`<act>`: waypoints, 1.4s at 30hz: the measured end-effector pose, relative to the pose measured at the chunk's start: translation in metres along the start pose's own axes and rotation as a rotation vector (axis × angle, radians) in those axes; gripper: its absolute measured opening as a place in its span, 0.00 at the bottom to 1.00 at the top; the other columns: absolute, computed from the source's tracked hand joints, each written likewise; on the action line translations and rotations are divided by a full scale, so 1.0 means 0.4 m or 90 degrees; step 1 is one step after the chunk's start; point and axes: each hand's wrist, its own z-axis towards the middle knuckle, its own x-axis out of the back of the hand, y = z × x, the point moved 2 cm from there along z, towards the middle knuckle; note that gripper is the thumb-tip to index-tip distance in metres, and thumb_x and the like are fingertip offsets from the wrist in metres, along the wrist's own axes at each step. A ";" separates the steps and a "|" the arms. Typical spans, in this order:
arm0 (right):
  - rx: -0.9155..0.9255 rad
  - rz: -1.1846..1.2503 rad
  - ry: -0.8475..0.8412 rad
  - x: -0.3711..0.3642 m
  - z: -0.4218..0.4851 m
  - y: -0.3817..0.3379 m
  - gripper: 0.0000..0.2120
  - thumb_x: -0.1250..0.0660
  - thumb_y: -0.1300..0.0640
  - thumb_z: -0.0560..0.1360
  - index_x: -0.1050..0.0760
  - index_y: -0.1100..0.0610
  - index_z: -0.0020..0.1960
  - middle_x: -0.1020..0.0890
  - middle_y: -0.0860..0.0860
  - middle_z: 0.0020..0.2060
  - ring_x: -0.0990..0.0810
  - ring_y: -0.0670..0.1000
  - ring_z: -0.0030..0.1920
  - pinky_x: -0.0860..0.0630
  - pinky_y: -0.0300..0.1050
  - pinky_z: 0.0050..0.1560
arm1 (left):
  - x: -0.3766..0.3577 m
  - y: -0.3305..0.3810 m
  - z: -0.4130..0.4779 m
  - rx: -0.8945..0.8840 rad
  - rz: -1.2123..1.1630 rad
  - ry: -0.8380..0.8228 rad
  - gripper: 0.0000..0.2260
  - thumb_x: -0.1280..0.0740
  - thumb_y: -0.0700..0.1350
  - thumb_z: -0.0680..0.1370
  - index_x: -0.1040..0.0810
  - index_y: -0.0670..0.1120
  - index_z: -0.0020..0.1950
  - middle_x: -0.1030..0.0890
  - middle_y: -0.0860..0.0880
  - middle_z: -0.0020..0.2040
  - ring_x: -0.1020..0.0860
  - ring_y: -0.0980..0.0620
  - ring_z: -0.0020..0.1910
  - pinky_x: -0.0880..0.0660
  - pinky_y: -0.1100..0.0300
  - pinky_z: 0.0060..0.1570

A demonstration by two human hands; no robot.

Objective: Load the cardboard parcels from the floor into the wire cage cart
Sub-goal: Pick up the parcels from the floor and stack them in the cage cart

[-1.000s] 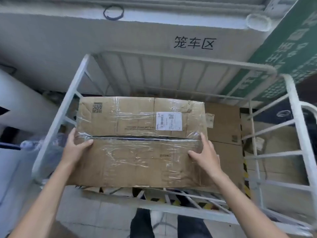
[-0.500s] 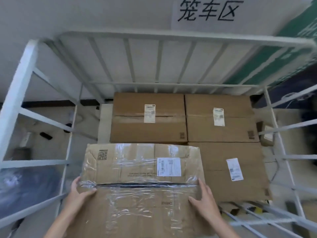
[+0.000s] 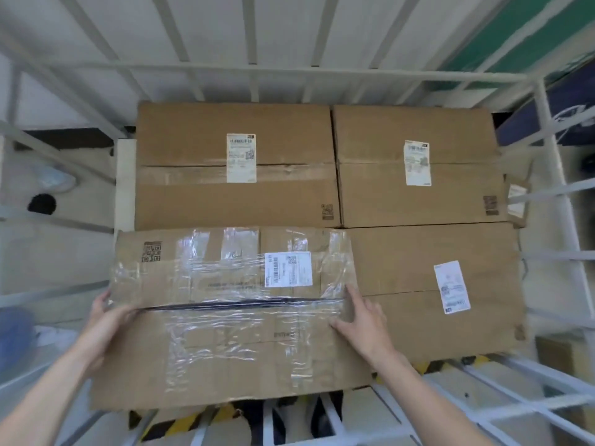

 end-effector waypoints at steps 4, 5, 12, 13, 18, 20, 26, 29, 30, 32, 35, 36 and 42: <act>0.007 0.069 -0.031 -0.038 0.028 0.032 0.37 0.34 0.51 0.78 0.51 0.45 0.80 0.34 0.52 0.74 0.40 0.59 0.75 0.38 0.55 0.72 | -0.007 -0.035 -0.004 -0.025 0.054 -0.047 0.37 0.28 0.43 0.76 0.44 0.59 0.79 0.30 0.53 0.66 0.29 0.51 0.61 0.37 0.55 0.63; 0.006 0.095 -0.025 -0.046 0.029 0.029 0.38 0.33 0.52 0.77 0.52 0.44 0.80 0.33 0.52 0.73 0.39 0.58 0.74 0.37 0.54 0.72 | -0.008 -0.039 -0.004 -0.028 0.065 -0.051 0.39 0.28 0.44 0.75 0.46 0.60 0.79 0.32 0.55 0.68 0.32 0.52 0.64 0.39 0.53 0.65; 0.048 0.158 0.044 -0.064 0.045 0.038 0.36 0.32 0.51 0.78 0.47 0.44 0.79 0.32 0.50 0.71 0.39 0.52 0.73 0.39 0.47 0.71 | -0.022 -0.073 0.025 -0.047 0.171 0.005 0.43 0.24 0.43 0.71 0.47 0.57 0.78 0.35 0.44 0.76 0.32 0.41 0.69 0.38 0.41 0.67; 0.070 0.155 0.051 -0.061 0.047 0.039 0.35 0.33 0.52 0.78 0.46 0.45 0.79 0.33 0.49 0.72 0.39 0.51 0.73 0.40 0.46 0.71 | -0.017 -0.082 0.026 -0.052 0.183 0.017 0.43 0.23 0.44 0.70 0.46 0.58 0.77 0.34 0.44 0.75 0.32 0.40 0.68 0.37 0.39 0.66; 0.125 0.145 0.091 -0.048 0.093 0.031 0.33 0.33 0.62 0.78 0.41 0.51 0.78 0.31 0.51 0.71 0.34 0.48 0.70 0.40 0.39 0.68 | -0.004 -0.112 0.037 -0.042 0.257 0.045 0.46 0.20 0.53 0.63 0.45 0.59 0.73 0.32 0.42 0.73 0.31 0.36 0.68 0.36 0.34 0.66; 0.133 0.127 0.081 -0.040 0.111 0.033 0.33 0.32 0.61 0.77 0.40 0.50 0.78 0.30 0.51 0.70 0.33 0.50 0.69 0.37 0.41 0.67 | -0.007 -0.114 0.057 -0.028 0.301 0.038 0.51 0.20 0.52 0.63 0.50 0.53 0.76 0.36 0.39 0.74 0.34 0.34 0.70 0.38 0.34 0.69; 0.099 -0.041 0.067 -0.010 0.096 -0.011 0.37 0.33 0.59 0.76 0.48 0.48 0.79 0.32 0.55 0.72 0.33 0.56 0.70 0.27 0.50 0.63 | -0.084 -0.039 0.004 0.019 0.517 -0.006 0.51 0.25 0.54 0.72 0.58 0.45 0.80 0.52 0.33 0.79 0.49 0.33 0.77 0.46 0.38 0.74; 0.085 -0.038 0.019 0.021 0.023 -0.052 0.36 0.38 0.60 0.78 0.51 0.49 0.80 0.41 0.57 0.77 0.42 0.58 0.76 0.36 0.51 0.71 | -0.225 0.032 -0.175 -0.070 0.457 -0.137 0.38 0.31 0.55 0.77 0.49 0.51 0.81 0.49 0.43 0.81 0.47 0.43 0.79 0.46 0.45 0.76; 0.092 -0.031 0.004 0.035 -0.016 -0.063 0.35 0.38 0.60 0.79 0.51 0.49 0.80 0.43 0.56 0.78 0.44 0.57 0.77 0.38 0.51 0.73 | -0.271 0.049 -0.249 -0.096 0.421 -0.192 0.34 0.32 0.54 0.78 0.46 0.52 0.80 0.44 0.48 0.80 0.43 0.45 0.78 0.43 0.48 0.74; 0.116 -0.023 -0.020 0.087 -0.108 -0.077 0.34 0.39 0.59 0.79 0.50 0.48 0.80 0.46 0.55 0.79 0.46 0.56 0.78 0.41 0.51 0.75 | -0.350 0.089 -0.414 -0.148 0.395 -0.261 0.30 0.34 0.53 0.80 0.43 0.53 0.80 0.38 0.53 0.78 0.38 0.50 0.76 0.41 0.53 0.73; 0.137 -0.038 -0.050 0.137 -0.237 -0.061 0.34 0.39 0.57 0.78 0.50 0.47 0.80 0.48 0.53 0.79 0.48 0.55 0.78 0.43 0.53 0.76 | -0.439 0.106 -0.605 -0.179 0.384 -0.314 0.27 0.36 0.48 0.81 0.40 0.49 0.79 0.37 0.51 0.78 0.38 0.53 0.76 0.43 0.56 0.74; 0.129 -0.035 -0.061 0.170 -0.286 -0.050 0.34 0.39 0.57 0.78 0.50 0.46 0.80 0.48 0.53 0.79 0.48 0.55 0.78 0.43 0.53 0.76 | -0.448 0.126 -0.675 -0.165 0.368 -0.327 0.26 0.36 0.46 0.81 0.39 0.47 0.78 0.36 0.50 0.78 0.37 0.53 0.76 0.42 0.58 0.73; 0.035 0.068 -0.017 0.390 -0.566 0.036 0.29 0.41 0.52 0.79 0.43 0.50 0.78 0.42 0.53 0.78 0.43 0.57 0.76 0.42 0.48 0.73 | -0.401 0.243 -1.047 -0.182 0.309 -0.313 0.23 0.36 0.43 0.81 0.34 0.46 0.76 0.26 0.45 0.69 0.27 0.54 0.64 0.31 0.62 0.64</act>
